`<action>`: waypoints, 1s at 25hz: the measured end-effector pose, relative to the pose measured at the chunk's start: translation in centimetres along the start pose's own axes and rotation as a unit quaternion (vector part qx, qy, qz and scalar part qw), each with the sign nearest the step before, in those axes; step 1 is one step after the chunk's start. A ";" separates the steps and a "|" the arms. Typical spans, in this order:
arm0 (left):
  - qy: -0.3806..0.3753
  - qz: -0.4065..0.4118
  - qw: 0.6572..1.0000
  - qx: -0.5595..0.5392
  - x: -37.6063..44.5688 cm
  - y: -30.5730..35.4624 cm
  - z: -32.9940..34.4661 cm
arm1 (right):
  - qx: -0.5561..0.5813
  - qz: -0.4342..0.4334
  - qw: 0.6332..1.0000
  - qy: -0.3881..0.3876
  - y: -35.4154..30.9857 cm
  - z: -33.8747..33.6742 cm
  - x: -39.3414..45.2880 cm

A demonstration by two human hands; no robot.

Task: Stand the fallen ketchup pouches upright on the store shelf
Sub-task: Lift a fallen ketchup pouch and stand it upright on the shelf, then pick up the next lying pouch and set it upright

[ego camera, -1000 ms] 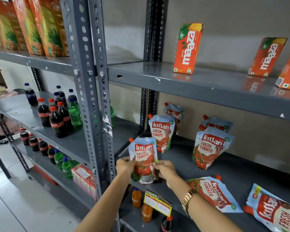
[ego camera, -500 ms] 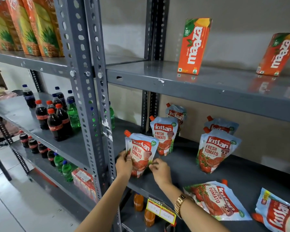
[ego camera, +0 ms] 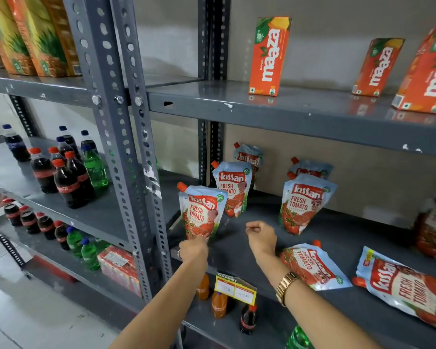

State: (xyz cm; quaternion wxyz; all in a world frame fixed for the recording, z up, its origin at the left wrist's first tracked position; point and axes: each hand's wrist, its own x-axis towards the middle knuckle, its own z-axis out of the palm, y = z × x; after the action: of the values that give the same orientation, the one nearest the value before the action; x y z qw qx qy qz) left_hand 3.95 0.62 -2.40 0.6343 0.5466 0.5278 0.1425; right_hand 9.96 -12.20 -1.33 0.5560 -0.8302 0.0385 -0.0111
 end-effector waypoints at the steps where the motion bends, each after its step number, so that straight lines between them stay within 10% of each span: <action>1: -0.029 0.003 1.000 0.002 -0.4 -0.4 0.3 | 0.006 0.002 1.000 0.014 0.0 -0.8 -0.1; 9: -0.248 0.038 0.966 0.055 -4.1 -1.2 3.9 | 0.036 0.033 0.996 0.081 1.9 -6.5 -1.4; 18: -0.311 0.137 0.918 0.206 -8.1 -3.0 10.0 | -0.059 0.146 0.978 0.134 7.3 -13.6 -2.0; 25: -0.347 0.089 0.883 0.302 -10.0 -3.0 8.8 | 0.193 0.287 0.937 0.048 8.0 -16.3 -1.5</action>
State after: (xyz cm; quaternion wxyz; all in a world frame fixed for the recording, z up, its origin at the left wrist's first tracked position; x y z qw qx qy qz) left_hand 6.00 -12.78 -1.19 0.5659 0.7707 0.2407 -0.1668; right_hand 7.09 -30.15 -2.44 0.6823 -0.6593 0.2989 0.1024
